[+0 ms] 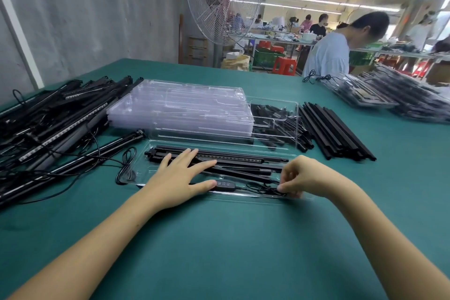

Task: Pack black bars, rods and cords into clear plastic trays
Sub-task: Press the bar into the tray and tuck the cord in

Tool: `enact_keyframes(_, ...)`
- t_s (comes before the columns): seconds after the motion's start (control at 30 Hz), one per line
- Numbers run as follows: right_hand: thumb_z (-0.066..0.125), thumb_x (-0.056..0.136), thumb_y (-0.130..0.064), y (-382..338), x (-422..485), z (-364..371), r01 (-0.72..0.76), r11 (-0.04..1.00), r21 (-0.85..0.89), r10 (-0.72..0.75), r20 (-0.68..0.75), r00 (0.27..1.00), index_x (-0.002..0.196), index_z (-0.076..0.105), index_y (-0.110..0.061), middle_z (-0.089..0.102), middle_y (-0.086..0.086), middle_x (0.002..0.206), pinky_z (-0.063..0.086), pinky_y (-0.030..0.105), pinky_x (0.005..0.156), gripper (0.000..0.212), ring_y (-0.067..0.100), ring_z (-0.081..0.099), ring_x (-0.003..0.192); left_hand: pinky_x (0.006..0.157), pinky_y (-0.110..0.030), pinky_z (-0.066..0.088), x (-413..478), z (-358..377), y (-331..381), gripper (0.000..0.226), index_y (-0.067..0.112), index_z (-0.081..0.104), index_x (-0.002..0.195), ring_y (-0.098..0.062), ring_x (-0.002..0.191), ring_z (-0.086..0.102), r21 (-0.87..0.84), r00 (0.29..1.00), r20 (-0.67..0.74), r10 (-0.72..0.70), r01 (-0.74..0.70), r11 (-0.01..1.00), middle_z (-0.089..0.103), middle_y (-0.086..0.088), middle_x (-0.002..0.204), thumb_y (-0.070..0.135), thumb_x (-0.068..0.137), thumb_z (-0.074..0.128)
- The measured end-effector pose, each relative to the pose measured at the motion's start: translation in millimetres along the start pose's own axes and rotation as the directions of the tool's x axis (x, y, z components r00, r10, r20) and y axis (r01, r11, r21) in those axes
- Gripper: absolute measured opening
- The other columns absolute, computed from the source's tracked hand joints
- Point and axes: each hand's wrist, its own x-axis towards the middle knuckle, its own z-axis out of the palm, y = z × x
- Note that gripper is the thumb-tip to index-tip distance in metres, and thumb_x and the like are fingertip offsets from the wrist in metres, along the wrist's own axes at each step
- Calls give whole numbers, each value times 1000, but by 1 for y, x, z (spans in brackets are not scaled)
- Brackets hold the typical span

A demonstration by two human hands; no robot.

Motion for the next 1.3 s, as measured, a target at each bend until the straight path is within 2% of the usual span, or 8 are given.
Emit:
enact_keyframes(0.2,72,81,-14,-3,7,3,-42,997,-58,44,31,999,66,55,-12,62,5,64,48,21,51,22,14,57,51,115,-38,-12,-1,1,1,76,62,3,138,-5,143,-16,30,1000,-9,-1,2,1000,-7,5,159,84,65,6)
enact_keyframes(0.3,76,77,-16,5,2,-1,-34,997,67,31,36,999,69,57,-10,61,1,58,47,19,50,22,10,56,50,114,-37,-13,-1,1,2,72,65,-8,132,-4,142,-18,34,1000,-16,3,-2,999,-11,6,158,85,63,1)
enact_keyframes(0.4,78,76,-20,6,-1,-5,-13,986,164,15,-13,1000,70,57,-9,59,-1,55,45,17,47,24,8,54,47,114,-38,-13,-1,2,2,75,63,-6,134,-4,142,-18,33,1000,-19,6,-5,999,-10,7,158,84,63,1)
enact_keyframes(0.5,75,78,-25,-7,2,6,100,994,38,-90,-209,974,65,56,-21,54,-10,56,37,8,44,23,-4,47,46,114,-39,-13,-1,2,1,79,61,-2,138,-5,142,-17,35,1000,-18,7,-7,999,-9,7,158,84,63,1)
enact_keyframes(0.67,71,81,-26,-27,7,36,312,945,-100,-324,-157,933,76,66,-22,48,-11,63,34,12,55,8,0,43,56,114,-39,-12,-1,3,0,75,60,2,139,-5,142,-17,39,1000,-13,1,0,999,-9,7,158,82,68,6)
enact_keyframes(0.9,68,84,-27,-24,9,36,291,921,-260,-331,-126,935,82,68,-15,44,-13,73,42,27,70,12,10,47,74,114,-39,-12,0,3,-1,79,60,3,140,-4,142,-17,25,1000,-14,5,-4,1000,-9,9,158,84,65,3)
enact_keyframes(1.07,68,83,-28,-26,5,36,238,929,-283,-285,-137,949,74,57,-25,45,-16,67,44,29,67,14,11,48,74,115,-40,-11,0,4,0,81,59,5,140,-5,143,-16,27,1000,-26,5,-4,1000,-8,8,158,85,63,1)
enact_keyframes(1.3,62,88,-25,-29,2,35,306,885,-350,-354,-81,932,104,55,-29,39,-15,74,37,28,61,18,10,44,78,115,-40,-12,0,4,-1,75,58,6,141,-5,143,-15,24,1000,-20,5,-5,1000,-6,8,159,83,70,6)
